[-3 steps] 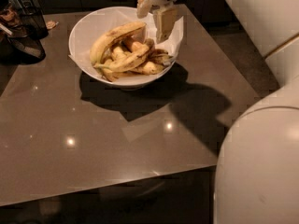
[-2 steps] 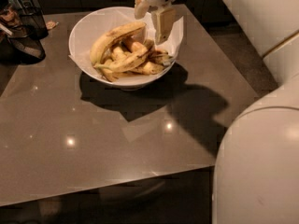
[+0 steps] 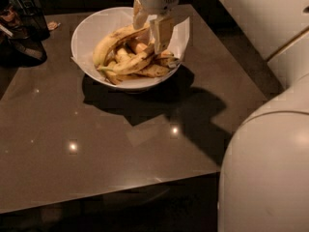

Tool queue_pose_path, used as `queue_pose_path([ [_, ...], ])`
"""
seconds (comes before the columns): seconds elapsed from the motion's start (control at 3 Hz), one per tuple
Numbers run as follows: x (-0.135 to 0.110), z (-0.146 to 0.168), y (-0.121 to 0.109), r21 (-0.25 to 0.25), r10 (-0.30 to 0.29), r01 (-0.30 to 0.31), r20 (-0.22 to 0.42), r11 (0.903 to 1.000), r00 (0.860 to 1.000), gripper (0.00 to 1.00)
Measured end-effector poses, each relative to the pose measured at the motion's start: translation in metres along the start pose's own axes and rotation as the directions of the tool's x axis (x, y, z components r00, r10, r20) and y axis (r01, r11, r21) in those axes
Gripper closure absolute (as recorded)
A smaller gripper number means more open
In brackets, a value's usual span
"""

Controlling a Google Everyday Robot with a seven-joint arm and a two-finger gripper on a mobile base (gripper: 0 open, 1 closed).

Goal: Pick banana from white bowl

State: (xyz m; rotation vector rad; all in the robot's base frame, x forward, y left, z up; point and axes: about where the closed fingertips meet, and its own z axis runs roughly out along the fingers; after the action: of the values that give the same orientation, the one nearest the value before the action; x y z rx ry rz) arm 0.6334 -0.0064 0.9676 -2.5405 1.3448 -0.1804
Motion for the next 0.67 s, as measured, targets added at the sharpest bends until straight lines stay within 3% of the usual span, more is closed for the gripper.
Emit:
queue_pose_path([
  [0.67, -0.009, 0.021, 0.005, -0.051, -0.015, 0.016, 0.006, 0.9986, 1.0, 0.4],
])
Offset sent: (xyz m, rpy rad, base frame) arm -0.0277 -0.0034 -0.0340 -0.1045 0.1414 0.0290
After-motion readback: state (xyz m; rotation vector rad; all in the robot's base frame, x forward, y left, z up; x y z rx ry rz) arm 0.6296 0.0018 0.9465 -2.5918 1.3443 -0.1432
